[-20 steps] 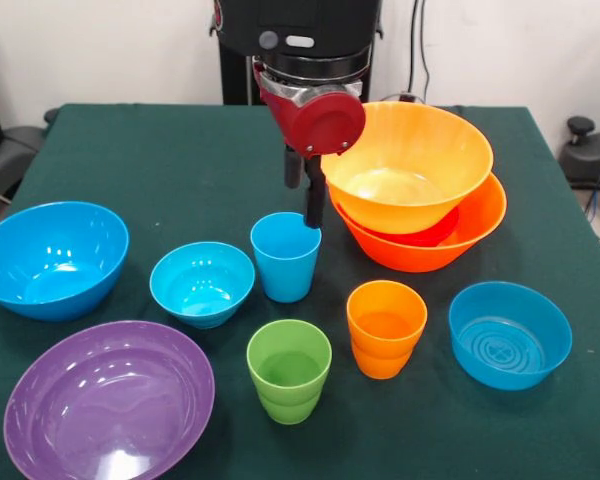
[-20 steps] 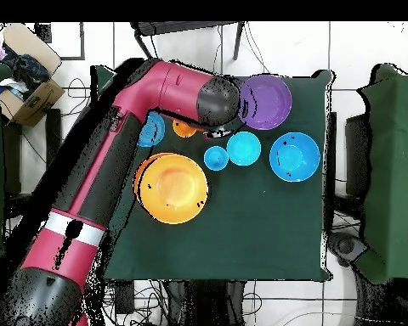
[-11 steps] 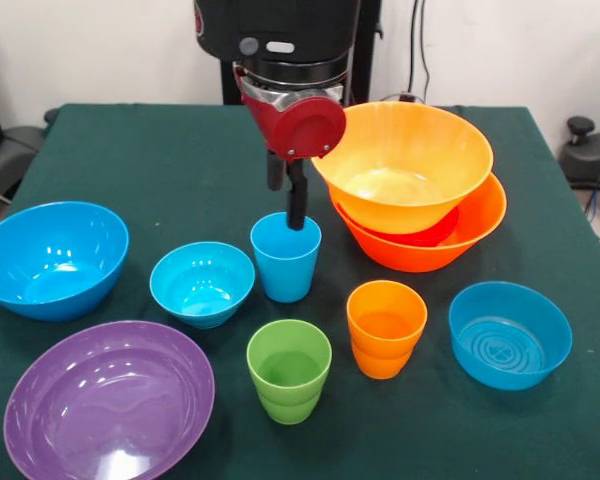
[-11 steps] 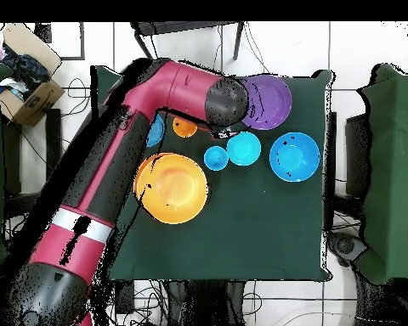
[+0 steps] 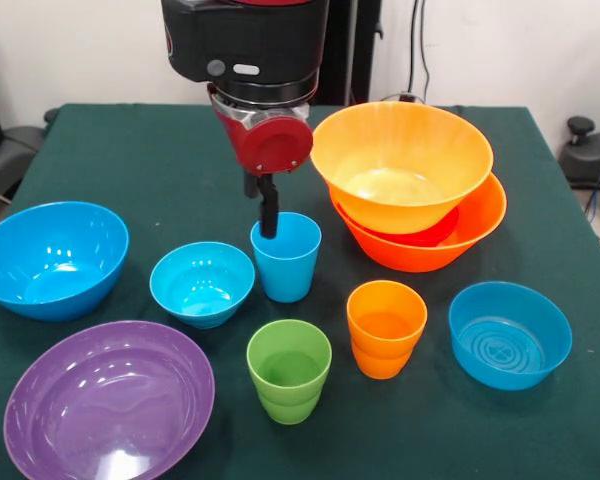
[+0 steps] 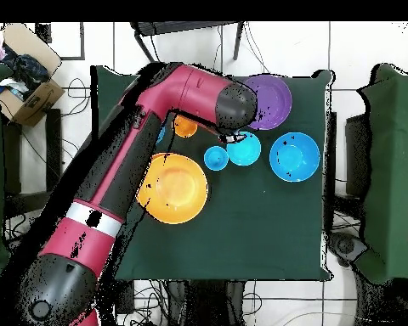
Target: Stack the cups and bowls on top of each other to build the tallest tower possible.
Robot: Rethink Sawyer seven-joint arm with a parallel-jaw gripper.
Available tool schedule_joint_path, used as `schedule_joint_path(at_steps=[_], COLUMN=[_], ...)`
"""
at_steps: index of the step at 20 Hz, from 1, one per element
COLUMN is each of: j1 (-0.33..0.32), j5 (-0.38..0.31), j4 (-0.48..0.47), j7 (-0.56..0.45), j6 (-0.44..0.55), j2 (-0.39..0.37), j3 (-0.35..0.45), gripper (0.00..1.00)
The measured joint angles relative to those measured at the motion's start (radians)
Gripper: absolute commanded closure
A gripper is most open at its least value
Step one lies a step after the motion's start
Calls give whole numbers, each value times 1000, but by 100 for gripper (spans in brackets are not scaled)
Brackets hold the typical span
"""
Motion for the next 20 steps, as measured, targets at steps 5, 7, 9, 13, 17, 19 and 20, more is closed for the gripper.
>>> schedule_joint_path(at_steps=[5, 7, 9, 13, 17, 19, 20], j1=[7, 10, 13, 18, 15, 11, 9], j5=[0, 0, 0, 0, 1, 2, 2], j4=[24, 35, 44, 63, 69, 69, 69], j7=[-18, -36, -52, -97, -118, -118, -118], j6=[0, 0, 0, 0, 0, 0, 0], j2=[0, 0, 0, 0, 0, 0, 0], j3=[1, 1, 2, 2, 2, 2, 2], gripper=[0, 0, 0, 0, 0, 0, 0])
